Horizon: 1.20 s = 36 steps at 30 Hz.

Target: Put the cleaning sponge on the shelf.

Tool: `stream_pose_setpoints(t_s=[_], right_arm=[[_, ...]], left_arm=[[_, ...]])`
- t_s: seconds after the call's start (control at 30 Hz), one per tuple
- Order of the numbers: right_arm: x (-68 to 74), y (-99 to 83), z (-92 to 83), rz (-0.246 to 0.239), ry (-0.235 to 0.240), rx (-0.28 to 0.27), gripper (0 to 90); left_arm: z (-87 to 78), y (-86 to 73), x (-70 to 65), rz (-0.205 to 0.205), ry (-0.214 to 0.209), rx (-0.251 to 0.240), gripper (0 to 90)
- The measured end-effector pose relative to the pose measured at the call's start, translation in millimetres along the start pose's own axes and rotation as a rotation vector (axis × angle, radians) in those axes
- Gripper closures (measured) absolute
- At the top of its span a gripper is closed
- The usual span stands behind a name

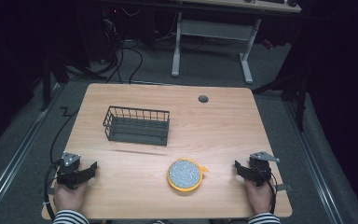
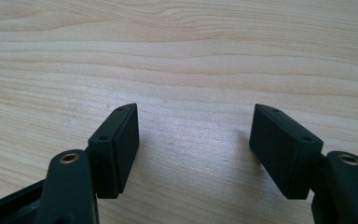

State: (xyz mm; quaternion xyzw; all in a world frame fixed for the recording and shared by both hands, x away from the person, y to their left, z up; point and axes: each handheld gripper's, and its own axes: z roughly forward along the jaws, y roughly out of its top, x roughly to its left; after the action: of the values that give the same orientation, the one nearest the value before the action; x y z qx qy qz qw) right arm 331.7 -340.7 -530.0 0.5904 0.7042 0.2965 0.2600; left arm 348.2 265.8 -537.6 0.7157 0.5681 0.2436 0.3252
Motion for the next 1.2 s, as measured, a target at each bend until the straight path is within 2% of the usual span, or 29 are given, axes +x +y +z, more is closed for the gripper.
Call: stream_pose_setpoints(t_s=[0.27, 0.4, 0.73, 0.87, 0.97, 1.03, 1.07, 1.2], right_arm=[[-0.2, 0.0, 0.0, -0.002, 0.003, -0.001, 32.5], [-0.2, -0.1, 0.0, -0.002, 0.004, 0.0, 32.4], [-0.1, -0.1, -0.1, -0.002, 0.005, 0.0, 32.2], [-0.2, -0.1, 0.0, -0.008, 0.006, -0.001, 32.0], [-0.1, -0.1, -0.1, -0.005, 0.007, 0.0, 31.9], [0.0, -0.2, -0.1, -0.005, 0.007, 0.0, 31.9], [0.0, -0.2, -0.1, -0.005, 0.007, 0.0, 31.9], [0.0, -0.2, -0.2, -0.007, 0.007, 0.0, 31.9]], left_arm=[[2.2, 1.2, -3.1, 0.014, -0.014, 0.013, 19.9], [2.6, 1.6, -3.4, 0.011, -0.018, 0.015, 18.7], [1.6, 2.6, 2.7, -0.063, -0.045, -0.004, 20.9], [0.6, 4.2, 2.9, -0.064, -0.05, 0.009, 22.3], [-2.0, 8.0, 2.4, -0.058, -0.052, 0.002, 22.7], [-4.0, 11.0, 3.0, -0.066, -0.067, 0.006, 27.7], [-4.9, 15.0, 3.3, -0.075, -0.086, 0.011, 27.9], [-7.4, 23.1, 2.8, -0.066, -0.097, 0.009, 28.4]])
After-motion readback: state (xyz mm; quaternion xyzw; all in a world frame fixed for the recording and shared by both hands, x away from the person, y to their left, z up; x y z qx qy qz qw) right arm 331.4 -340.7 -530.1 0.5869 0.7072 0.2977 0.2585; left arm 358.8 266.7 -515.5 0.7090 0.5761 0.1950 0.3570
